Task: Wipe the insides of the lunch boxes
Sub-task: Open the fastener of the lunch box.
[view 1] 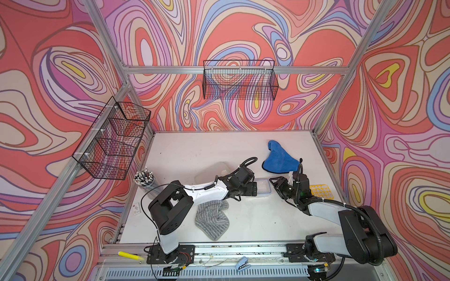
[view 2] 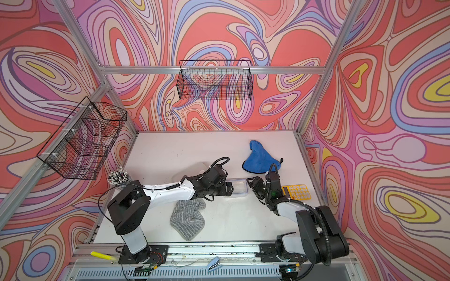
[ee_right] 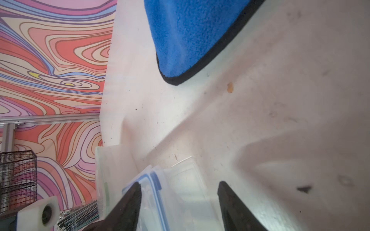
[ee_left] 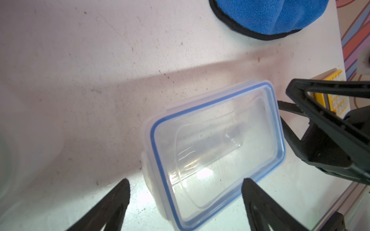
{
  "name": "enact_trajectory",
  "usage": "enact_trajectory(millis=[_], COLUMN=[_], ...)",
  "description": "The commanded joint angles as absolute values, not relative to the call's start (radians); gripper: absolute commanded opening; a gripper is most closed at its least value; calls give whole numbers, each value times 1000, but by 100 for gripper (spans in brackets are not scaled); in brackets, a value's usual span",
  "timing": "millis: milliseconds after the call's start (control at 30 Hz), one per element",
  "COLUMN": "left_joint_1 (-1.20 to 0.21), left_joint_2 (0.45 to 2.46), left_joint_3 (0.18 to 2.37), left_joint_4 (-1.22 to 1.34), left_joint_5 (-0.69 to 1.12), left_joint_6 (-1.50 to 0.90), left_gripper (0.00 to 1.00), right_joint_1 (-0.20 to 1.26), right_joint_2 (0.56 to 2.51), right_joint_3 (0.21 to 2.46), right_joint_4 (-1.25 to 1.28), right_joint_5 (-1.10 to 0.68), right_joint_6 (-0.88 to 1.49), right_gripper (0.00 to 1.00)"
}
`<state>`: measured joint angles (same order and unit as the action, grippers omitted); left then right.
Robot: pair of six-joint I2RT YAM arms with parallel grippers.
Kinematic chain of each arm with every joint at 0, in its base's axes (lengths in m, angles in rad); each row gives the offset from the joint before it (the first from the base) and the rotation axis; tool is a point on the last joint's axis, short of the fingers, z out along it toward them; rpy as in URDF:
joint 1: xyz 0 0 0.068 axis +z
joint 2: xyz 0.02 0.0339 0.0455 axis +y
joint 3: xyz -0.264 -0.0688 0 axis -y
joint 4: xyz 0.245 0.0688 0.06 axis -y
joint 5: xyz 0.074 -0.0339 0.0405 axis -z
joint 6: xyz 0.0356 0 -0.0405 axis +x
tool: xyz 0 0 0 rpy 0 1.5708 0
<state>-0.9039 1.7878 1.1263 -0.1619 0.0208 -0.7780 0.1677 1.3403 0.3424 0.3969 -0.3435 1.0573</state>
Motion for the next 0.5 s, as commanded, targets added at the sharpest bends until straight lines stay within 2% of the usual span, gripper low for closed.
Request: enact_trajectory(millis=[0,267,467], left_joint_1=[-899,-893,-893], left_joint_2=[1755,1770,1782], left_joint_3=[1148,1140,1137], left_joint_4=[-200,-175,-142], left_joint_5=[-14,13,41], left_joint_6=[-771,-795,-827], left_gripper=[91,92,91], right_joint_1=[166,166,166], right_joint_2=[1354,1438,1544], right_joint_3=[304,231,214], right_joint_4=[511,699,881], right_joint_5=[-370,-391,-428], right_joint_6=[1118,1222,1291], right_gripper=[64,58,49])
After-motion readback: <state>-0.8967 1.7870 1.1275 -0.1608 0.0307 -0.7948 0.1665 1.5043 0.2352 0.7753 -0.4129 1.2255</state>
